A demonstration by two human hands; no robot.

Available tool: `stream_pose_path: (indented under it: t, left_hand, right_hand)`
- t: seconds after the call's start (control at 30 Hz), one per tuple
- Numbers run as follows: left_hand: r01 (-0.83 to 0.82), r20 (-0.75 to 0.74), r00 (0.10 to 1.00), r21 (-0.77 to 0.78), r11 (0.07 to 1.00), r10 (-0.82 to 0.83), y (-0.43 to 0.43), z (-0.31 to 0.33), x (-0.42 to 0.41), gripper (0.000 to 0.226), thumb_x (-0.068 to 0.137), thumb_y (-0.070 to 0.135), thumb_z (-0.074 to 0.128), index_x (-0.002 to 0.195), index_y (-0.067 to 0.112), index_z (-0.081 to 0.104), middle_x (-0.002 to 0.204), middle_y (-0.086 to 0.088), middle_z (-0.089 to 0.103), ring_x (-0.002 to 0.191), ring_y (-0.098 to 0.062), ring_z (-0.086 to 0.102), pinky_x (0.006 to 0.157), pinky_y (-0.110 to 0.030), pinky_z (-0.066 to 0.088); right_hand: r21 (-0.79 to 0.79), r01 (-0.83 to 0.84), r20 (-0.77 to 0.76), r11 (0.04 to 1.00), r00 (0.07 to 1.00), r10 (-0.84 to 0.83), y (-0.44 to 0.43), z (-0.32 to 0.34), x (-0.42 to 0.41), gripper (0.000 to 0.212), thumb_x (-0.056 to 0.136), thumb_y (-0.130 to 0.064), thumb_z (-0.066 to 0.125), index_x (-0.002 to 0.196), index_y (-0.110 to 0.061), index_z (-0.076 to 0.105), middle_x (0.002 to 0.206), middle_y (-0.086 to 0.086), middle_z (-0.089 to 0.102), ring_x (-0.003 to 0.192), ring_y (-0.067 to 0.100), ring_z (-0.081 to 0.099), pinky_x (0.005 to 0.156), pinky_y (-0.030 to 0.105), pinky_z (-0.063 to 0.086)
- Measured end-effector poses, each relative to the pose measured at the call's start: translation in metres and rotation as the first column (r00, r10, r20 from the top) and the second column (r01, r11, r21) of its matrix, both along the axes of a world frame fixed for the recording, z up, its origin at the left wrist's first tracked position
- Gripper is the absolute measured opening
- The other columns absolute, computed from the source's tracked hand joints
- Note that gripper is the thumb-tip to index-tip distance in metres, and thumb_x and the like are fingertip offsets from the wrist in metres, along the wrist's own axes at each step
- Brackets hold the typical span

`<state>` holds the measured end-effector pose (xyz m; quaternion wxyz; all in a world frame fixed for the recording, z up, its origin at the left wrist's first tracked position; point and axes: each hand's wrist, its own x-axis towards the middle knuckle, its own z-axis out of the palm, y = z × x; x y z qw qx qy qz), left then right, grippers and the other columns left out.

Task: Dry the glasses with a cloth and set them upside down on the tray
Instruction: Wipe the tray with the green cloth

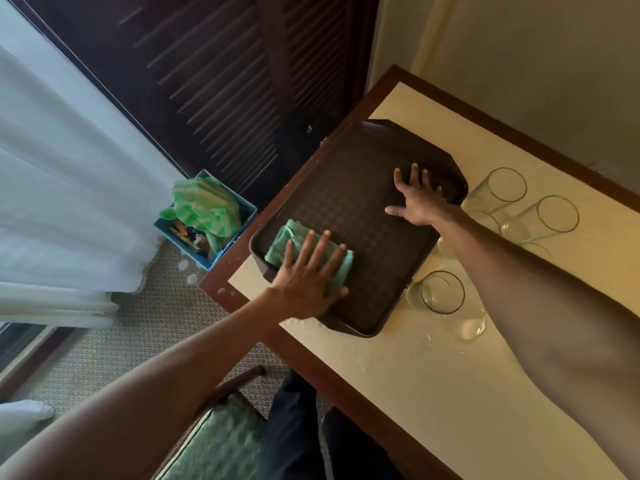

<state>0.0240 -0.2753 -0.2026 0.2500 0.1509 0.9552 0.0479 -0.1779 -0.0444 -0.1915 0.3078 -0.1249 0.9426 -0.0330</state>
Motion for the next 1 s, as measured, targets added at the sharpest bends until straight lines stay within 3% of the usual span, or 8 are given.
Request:
stream_pose_path:
  t: [0.2,0.4,0.53,1.0]
  left_hand:
    - [0.136,-0.006,0.991,0.047,0.990,-0.136,0.003,-0.006,0.001,0.068,0.106,0.062,0.016,0.161,0.039,-0.017,0.171,-0.001,-0.023,0.157,-0.032,-0.019,0.125,-0.063,-0.005]
    - [0.008,-0.079,0.997,0.075,0.997,-0.002,-0.019,-0.014,-0.065,0.063,0.107,0.060,0.015,0.162,0.043,-0.011,0.173,0.002,-0.013,0.159,-0.028,-0.013,0.127,-0.060,-0.001]
    - [0.014,-0.111,0.994,0.093,0.996,-0.004,-0.016,-0.013,-0.118,0.065,0.107,0.058,0.019,0.164,0.039,-0.003,0.174,0.000,-0.011,0.160,-0.029,-0.011,0.128,-0.058,-0.002]
    - [0.250,-0.167,0.955,0.004,0.968,-0.246,0.009,-0.009,-0.256,0.067,0.107,0.057,0.019,0.165,0.033,-0.004,0.174,-0.004,-0.008,0.160,-0.027,-0.008,0.128,-0.049,-0.003]
  right_hand:
    - [-0.013,-0.010,-0.002,1.000,1.000,0.010,0.002,0.001,0.000,0.086,0.098,-0.050,0.052,0.159,-0.024,-0.003,0.165,0.016,-0.018,0.151,0.037,-0.016,0.119,0.064,0.006]
    - [-0.035,0.003,-0.022,0.999,1.000,-0.003,0.003,-0.001,0.000,0.088,0.097,-0.049,0.055,0.160,-0.024,-0.002,0.165,0.015,-0.017,0.152,0.036,-0.016,0.118,0.064,0.006]
    - [-0.045,-0.003,-0.030,0.999,1.000,0.002,0.004,-0.005,0.001,0.088,0.097,-0.051,0.055,0.160,-0.025,-0.002,0.165,0.013,-0.017,0.152,0.036,-0.015,0.119,0.064,0.007]
    - [-0.104,0.118,-0.021,0.987,0.992,-0.121,0.004,-0.007,-0.003,0.105,0.092,-0.051,0.063,0.159,-0.014,-0.009,0.166,0.007,-0.018,0.153,0.028,-0.013,0.122,0.057,0.006]
